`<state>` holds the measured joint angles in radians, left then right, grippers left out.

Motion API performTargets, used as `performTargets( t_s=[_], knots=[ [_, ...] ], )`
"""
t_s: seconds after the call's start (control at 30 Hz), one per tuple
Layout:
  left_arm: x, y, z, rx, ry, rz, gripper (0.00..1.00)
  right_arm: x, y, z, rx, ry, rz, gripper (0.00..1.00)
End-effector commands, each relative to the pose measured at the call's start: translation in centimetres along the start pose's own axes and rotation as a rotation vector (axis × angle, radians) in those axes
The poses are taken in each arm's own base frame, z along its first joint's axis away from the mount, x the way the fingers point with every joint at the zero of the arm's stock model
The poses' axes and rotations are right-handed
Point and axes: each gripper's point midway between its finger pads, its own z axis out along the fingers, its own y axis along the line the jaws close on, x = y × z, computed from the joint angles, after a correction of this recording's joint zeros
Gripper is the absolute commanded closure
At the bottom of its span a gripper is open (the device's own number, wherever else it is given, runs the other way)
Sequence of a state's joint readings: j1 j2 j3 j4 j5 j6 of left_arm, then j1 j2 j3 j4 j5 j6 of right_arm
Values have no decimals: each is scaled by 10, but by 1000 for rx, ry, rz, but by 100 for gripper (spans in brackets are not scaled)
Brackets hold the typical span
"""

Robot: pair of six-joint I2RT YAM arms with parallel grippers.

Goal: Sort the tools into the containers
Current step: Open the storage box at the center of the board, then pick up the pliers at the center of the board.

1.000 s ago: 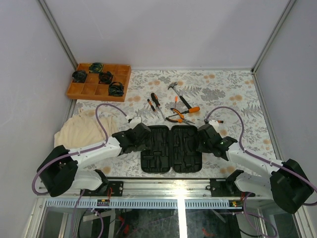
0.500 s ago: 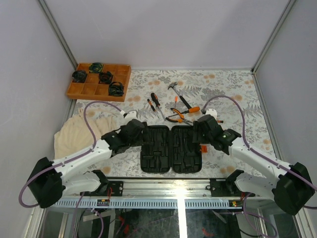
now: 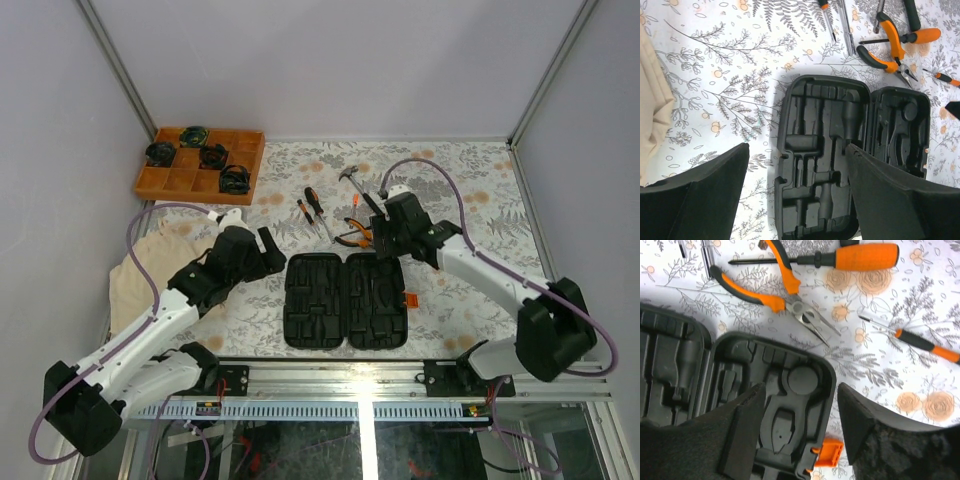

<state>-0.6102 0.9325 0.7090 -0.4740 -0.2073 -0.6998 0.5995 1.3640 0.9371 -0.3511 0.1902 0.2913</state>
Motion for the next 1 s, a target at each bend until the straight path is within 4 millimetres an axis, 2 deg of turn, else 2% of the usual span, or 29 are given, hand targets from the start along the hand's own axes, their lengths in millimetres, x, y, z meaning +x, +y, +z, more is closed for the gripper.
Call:
performTargets(
  t_s=[0.0, 0.17, 0.37, 0.5, 0.7, 0.97],
  knots=[
    [-4, -2, -5, 36, 30, 8, 23, -49, 15, 17, -139, -50, -27, 37],
    [-7, -1, -11, 23, 45, 62, 24, -63, 23, 54, -224, 1, -81, 44],
    [-11, -9, -20, 62, 61, 120, 24, -76, 30, 92, -282, 19, -165, 45],
    [-11, -8, -18, 59, 62, 125, 24, -81, 36, 115, -316, 44, -206, 46],
    [-8, -9, -16, 66, 71, 121, 24, -81, 33, 136, -292, 77, -253, 49],
    [-6, -9, -14, 65, 77, 123, 24, -63, 32, 151, -313, 142, -298, 53]
  ],
)
